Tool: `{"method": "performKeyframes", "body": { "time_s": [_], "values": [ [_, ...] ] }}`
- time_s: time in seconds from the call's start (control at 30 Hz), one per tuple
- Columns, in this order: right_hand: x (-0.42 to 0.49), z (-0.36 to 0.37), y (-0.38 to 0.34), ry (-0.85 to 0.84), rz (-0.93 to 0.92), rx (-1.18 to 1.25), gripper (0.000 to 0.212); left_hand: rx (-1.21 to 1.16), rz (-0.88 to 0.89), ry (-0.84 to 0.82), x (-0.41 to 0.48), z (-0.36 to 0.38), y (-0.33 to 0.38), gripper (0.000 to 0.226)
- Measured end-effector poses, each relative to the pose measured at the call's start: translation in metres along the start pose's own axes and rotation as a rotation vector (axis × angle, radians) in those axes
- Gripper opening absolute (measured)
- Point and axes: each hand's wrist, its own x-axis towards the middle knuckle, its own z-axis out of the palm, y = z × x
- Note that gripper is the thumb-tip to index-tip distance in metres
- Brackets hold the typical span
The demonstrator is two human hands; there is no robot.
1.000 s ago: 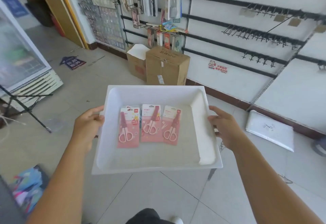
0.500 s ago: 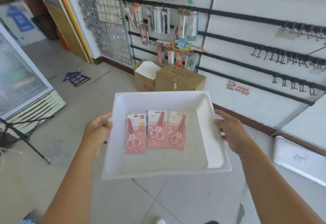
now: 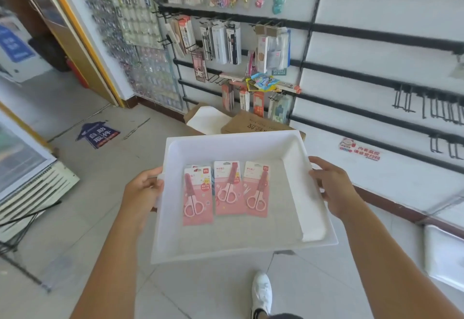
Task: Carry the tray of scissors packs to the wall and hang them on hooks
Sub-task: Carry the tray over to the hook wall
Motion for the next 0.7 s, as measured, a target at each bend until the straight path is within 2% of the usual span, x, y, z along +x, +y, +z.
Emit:
{"method": "performKeyframes", "body": {
  "time_s": [0.27,0.4,0.7],
  "values": [
    [0.143,0.015,-0.084,0.046,0.013,-0.019,0.047,0.027,0.015,-0.006,0.146,0.080,0.061,0.032],
    [0.201,0.021,-0.101,0.099,0.042,-0.009,0.047,0.050,0.047,-0.046,0.218,0.117,0.081,0.033],
    [0.323,0.040,-0.107,0.330,0.094,-0.012,0.045,0.171,0.086,-0.340,0.413,0.212,0.108,0.036]
  ]
}}
